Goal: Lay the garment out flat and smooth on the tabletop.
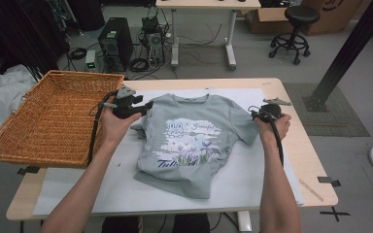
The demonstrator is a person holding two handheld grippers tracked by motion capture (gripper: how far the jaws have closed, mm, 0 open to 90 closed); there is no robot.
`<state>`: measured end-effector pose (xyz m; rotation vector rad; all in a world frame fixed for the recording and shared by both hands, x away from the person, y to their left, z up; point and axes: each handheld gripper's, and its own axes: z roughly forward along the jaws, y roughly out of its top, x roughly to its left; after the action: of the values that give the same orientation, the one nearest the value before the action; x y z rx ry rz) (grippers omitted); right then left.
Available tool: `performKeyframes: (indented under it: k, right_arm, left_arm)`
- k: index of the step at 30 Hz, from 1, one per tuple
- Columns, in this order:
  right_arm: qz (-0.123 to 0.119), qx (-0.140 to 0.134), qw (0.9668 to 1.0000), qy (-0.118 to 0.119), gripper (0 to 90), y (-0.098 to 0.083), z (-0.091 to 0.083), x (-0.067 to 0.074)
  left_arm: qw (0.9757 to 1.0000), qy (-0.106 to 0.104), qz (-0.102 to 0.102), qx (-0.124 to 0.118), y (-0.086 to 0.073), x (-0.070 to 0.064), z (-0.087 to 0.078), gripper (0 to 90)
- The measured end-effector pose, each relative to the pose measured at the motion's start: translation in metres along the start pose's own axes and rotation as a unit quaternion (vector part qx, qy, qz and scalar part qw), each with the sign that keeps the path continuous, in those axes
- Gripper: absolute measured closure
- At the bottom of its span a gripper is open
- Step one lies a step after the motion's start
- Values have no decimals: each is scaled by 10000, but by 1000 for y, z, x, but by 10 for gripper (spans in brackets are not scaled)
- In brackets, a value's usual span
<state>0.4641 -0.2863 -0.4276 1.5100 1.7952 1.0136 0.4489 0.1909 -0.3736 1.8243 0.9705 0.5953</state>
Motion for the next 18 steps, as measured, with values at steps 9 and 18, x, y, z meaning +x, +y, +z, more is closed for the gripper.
performKeyframes:
  k: [9,18]
  right_arm:
    - [-105,-407,9947,942,572,-40,-56,58]
    - [277,-68,9928,1163,591,-94,-108,110]
  left_arm:
    - [9989,429,121,162,-15,-13,-13,480]
    - [9995,239,184,77,-20,-28,-18,471]
